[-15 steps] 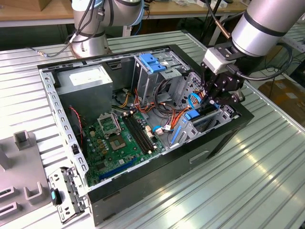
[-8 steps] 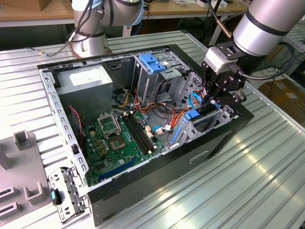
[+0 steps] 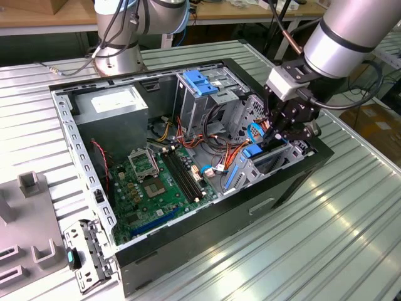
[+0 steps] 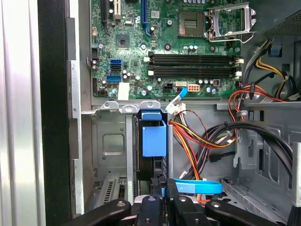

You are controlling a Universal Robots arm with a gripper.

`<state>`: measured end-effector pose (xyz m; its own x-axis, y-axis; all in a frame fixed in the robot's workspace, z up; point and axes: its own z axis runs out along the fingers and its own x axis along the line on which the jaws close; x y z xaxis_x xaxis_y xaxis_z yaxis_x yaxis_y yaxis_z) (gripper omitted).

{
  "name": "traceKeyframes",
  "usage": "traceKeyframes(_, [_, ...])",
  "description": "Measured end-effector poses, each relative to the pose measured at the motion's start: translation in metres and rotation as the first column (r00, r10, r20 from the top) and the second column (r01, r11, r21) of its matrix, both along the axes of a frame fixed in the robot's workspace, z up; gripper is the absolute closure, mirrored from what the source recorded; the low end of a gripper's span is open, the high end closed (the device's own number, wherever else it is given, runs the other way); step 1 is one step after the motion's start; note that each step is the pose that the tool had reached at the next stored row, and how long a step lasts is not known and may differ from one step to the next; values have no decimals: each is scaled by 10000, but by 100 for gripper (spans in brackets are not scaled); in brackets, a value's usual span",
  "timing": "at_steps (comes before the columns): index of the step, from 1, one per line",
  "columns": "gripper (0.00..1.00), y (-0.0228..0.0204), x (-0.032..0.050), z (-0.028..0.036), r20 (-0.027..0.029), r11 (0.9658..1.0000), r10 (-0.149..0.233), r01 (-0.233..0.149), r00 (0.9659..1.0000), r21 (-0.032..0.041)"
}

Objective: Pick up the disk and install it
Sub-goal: 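Insert the second disk wire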

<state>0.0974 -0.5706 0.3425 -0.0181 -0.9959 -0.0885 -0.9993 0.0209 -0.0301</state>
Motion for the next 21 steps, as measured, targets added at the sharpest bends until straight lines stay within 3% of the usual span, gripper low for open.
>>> traceKeyframes(11, [84,0,-3,-19,1,10000,1,-1,10000,7])
traceKeyframes(13, [76,0,-2,-22,2,10000,1,-1,10000,13])
traceKeyframes(16, [76,-1,-3,-13,1,10000,1,-1,10000,6])
traceKeyframes(21, [76,0,-1,103,1,10000,1,-1,10000,6])
